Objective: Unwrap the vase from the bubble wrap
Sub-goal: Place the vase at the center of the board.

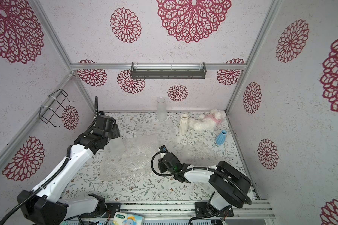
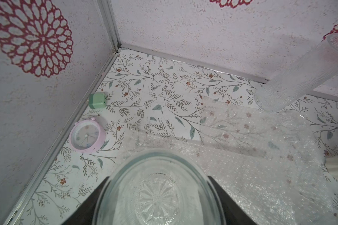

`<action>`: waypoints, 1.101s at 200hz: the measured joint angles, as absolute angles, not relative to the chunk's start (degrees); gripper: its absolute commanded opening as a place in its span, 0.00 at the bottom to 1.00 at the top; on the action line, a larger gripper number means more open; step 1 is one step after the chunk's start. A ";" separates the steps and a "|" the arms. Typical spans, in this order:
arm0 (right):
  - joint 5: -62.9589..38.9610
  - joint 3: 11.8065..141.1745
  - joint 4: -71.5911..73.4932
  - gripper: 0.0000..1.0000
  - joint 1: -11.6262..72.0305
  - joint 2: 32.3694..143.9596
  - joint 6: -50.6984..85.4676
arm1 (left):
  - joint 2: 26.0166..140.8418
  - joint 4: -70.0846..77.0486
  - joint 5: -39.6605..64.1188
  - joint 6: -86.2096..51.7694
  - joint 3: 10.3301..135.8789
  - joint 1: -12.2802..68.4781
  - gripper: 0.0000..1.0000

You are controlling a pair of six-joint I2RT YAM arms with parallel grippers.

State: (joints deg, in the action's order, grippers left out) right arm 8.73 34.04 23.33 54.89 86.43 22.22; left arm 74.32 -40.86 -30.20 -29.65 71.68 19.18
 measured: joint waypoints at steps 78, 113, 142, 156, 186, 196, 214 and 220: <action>7.14 34.09 25.93 0.12 54.89 90.72 20.53 | 90.37 -27.97 -30.55 -25.65 79.35 14.17 0.64; 6.11 34.76 26.72 0.12 54.89 92.05 20.29 | 99.18 -22.26 -30.30 -24.40 84.47 12.86 0.64; 5.67 36.53 27.11 0.12 54.89 93.82 19.92 | 105.65 -18.63 -29.78 -23.70 87.85 12.05 0.65; 5.69 37.08 27.20 0.13 54.89 94.39 19.86 | 108.57 -17.82 -29.08 -23.57 89.84 11.57 0.65; 5.69 37.56 27.14 0.14 54.89 94.45 19.49 | 112.66 -16.91 -28.51 -23.24 92.95 10.94 0.66; 5.72 37.82 27.20 0.15 54.89 94.45 19.46 | 113.12 -16.62 -28.34 -23.11 93.19 10.92 0.66; 5.69 38.19 27.33 0.15 54.89 94.45 19.31 | 113.30 -16.34 -28.25 -23.09 93.10 10.83 0.66; 5.69 38.26 27.38 0.15 54.89 94.45 19.18 | 113.30 -16.10 -28.25 -23.09 92.95 10.83 0.66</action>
